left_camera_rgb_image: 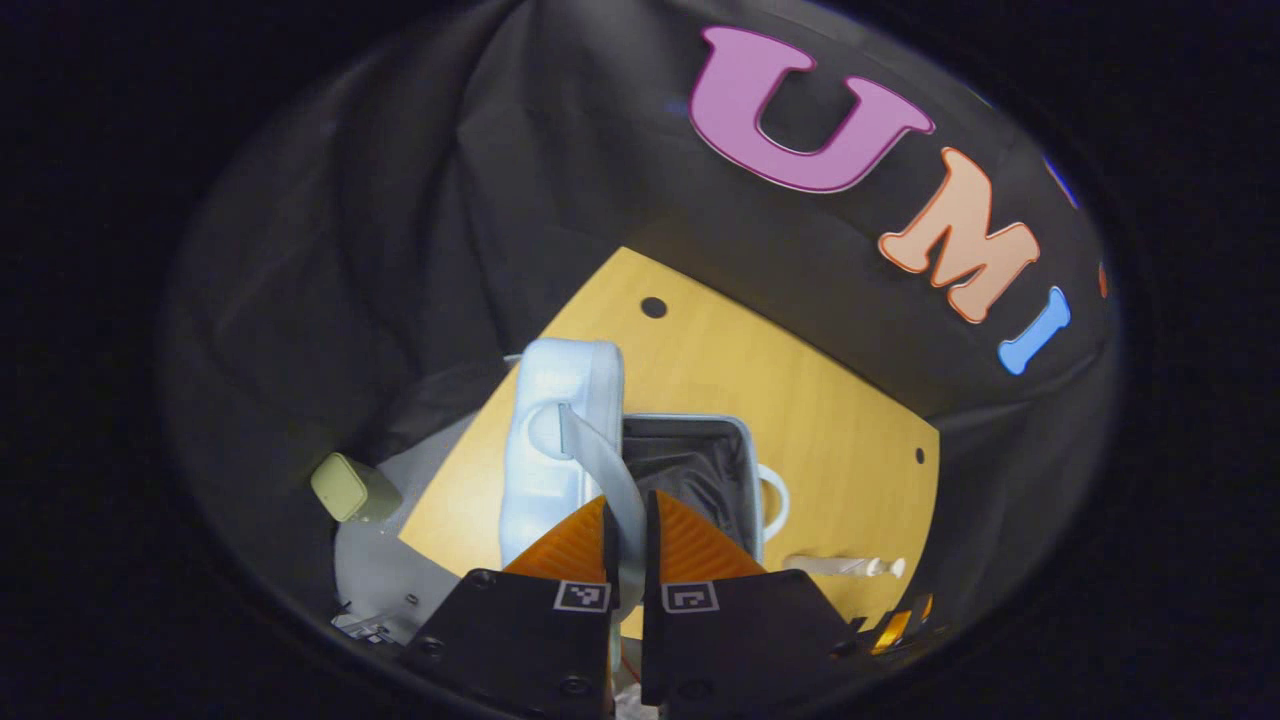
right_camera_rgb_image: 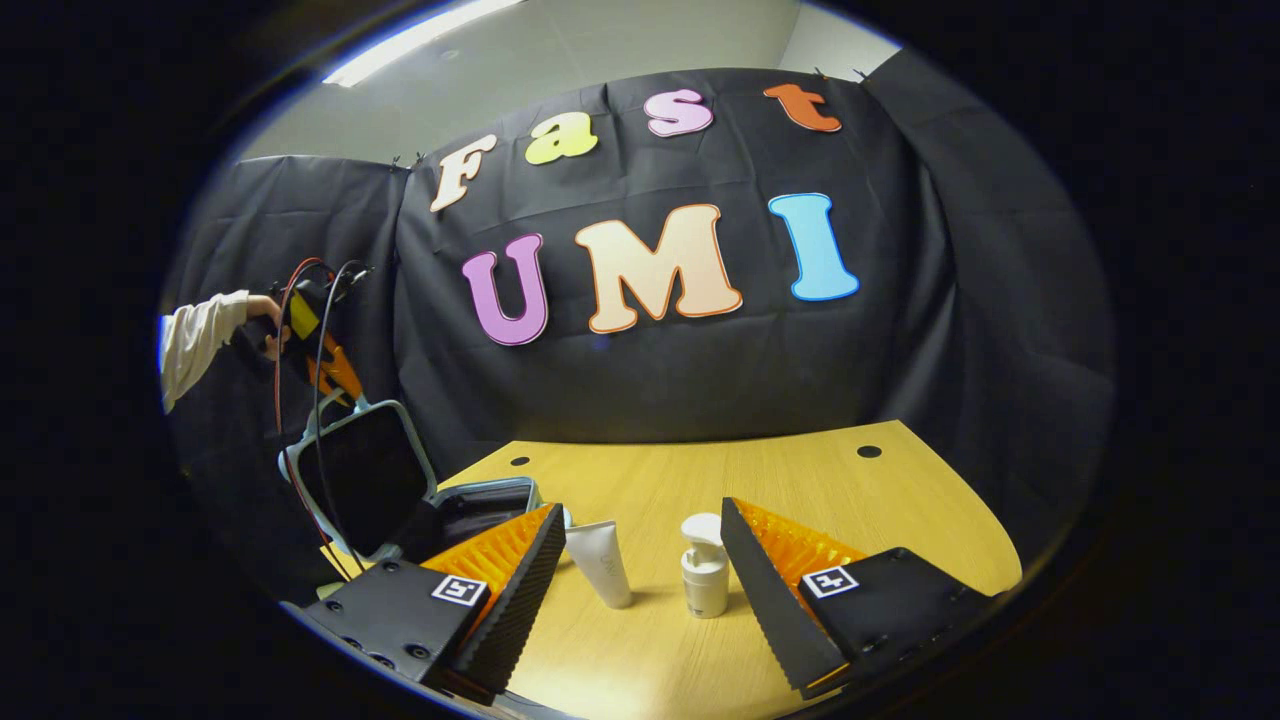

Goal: First open the suitcase, pack the skin care products into it, and then close the suitcase.

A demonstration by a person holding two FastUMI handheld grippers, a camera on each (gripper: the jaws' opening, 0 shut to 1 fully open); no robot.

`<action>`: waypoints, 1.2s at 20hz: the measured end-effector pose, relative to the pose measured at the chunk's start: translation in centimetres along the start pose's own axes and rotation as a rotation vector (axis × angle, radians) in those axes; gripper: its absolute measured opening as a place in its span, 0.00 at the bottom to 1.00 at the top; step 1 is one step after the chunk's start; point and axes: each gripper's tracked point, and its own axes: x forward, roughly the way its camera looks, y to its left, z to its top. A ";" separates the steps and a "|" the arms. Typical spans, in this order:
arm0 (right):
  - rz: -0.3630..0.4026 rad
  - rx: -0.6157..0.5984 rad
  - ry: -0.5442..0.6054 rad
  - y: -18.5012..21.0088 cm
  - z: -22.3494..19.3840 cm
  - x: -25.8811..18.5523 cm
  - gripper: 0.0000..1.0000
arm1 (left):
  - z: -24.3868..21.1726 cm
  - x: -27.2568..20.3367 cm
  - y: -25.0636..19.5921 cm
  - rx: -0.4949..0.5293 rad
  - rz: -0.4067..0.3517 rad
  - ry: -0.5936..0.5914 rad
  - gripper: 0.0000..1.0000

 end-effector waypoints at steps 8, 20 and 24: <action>0.004 -0.048 -0.027 2.7 1.1 0.7 0.98 | -0.9 1.7 11.4 -0.101 0.050 -0.058 0.03; -0.082 -0.134 0.018 1.1 0.2 -0.4 0.98 | -8.1 10.6 21.4 -0.059 0.132 -0.019 0.01; -0.104 -0.184 0.039 0.0 -0.3 0.0 0.99 | -10.9 13.7 21.5 -0.080 0.098 0.028 0.01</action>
